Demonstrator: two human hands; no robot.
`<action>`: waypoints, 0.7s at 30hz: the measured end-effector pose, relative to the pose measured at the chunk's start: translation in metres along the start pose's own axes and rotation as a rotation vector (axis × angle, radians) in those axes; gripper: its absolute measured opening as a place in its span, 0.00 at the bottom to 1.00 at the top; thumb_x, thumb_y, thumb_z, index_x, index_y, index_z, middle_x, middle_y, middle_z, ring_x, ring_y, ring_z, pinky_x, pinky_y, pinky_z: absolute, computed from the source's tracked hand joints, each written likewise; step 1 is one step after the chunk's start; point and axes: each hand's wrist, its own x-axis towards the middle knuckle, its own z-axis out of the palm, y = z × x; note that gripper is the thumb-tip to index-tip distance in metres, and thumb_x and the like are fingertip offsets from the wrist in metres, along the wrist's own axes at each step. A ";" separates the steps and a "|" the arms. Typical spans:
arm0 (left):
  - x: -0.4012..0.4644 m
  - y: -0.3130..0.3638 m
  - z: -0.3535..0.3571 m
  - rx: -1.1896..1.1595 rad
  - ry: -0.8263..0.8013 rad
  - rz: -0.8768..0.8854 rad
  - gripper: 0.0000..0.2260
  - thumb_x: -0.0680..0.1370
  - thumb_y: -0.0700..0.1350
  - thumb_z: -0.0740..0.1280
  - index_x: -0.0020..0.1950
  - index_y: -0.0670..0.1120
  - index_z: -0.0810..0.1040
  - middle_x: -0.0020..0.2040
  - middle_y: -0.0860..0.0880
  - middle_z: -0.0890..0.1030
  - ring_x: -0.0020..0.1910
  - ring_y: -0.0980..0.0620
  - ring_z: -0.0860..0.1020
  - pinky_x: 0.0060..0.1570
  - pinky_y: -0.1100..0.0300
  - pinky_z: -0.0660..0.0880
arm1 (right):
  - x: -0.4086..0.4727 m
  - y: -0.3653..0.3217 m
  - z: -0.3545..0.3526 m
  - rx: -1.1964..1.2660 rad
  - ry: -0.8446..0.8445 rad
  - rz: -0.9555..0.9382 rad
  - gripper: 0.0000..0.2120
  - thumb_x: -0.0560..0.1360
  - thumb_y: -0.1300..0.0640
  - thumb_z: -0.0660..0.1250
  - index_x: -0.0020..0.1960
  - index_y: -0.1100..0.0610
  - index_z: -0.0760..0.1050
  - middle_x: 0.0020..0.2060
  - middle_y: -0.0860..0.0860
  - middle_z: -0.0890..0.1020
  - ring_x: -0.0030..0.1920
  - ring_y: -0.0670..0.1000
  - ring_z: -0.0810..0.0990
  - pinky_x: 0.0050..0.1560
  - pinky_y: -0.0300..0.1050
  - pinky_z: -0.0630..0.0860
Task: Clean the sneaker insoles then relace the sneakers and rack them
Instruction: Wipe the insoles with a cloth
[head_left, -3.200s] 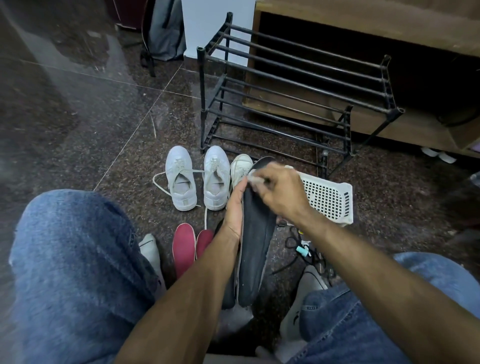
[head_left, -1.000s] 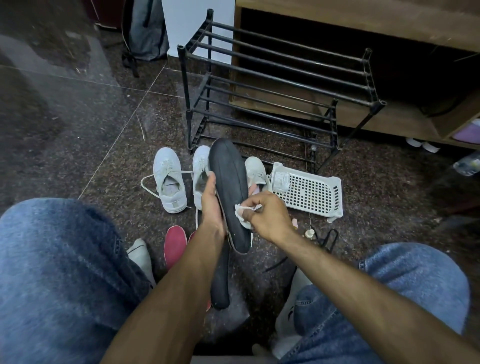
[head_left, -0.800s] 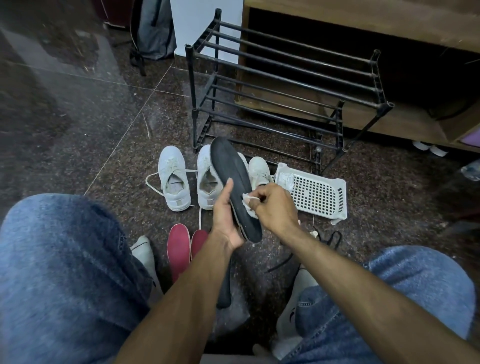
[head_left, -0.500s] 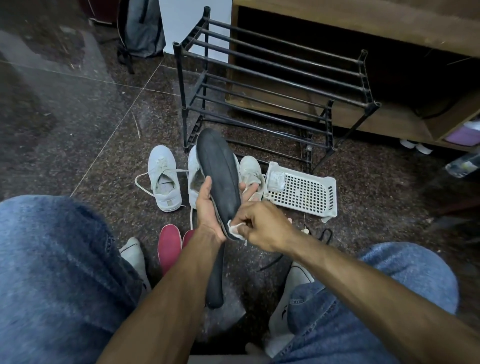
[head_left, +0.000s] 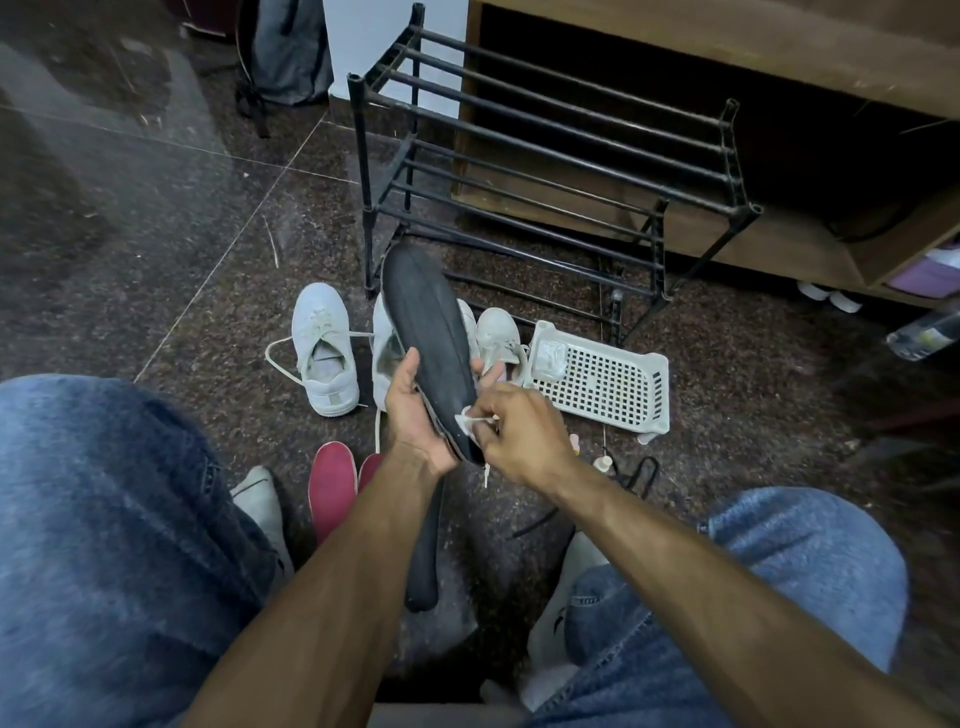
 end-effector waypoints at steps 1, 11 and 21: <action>0.000 0.000 0.001 0.006 -0.006 -0.004 0.29 0.77 0.60 0.58 0.42 0.35 0.83 0.43 0.39 0.81 0.65 0.38 0.74 0.59 0.43 0.73 | 0.002 0.002 0.000 0.004 0.032 0.012 0.07 0.73 0.59 0.68 0.49 0.54 0.83 0.50 0.48 0.83 0.48 0.54 0.81 0.48 0.46 0.76; 0.000 0.004 -0.004 -0.060 -0.028 -0.001 0.29 0.76 0.62 0.58 0.53 0.34 0.77 0.46 0.37 0.83 0.66 0.38 0.74 0.62 0.42 0.71 | 0.000 0.002 0.008 0.084 0.047 0.084 0.04 0.73 0.57 0.70 0.45 0.52 0.83 0.44 0.47 0.84 0.41 0.49 0.80 0.44 0.44 0.77; 0.005 0.007 -0.018 -0.012 -0.016 -0.036 0.32 0.75 0.62 0.61 0.59 0.32 0.75 0.58 0.38 0.78 0.64 0.38 0.76 0.73 0.48 0.62 | 0.006 0.026 -0.014 0.066 -0.025 0.218 0.05 0.73 0.57 0.71 0.39 0.49 0.82 0.37 0.43 0.83 0.35 0.47 0.81 0.44 0.46 0.80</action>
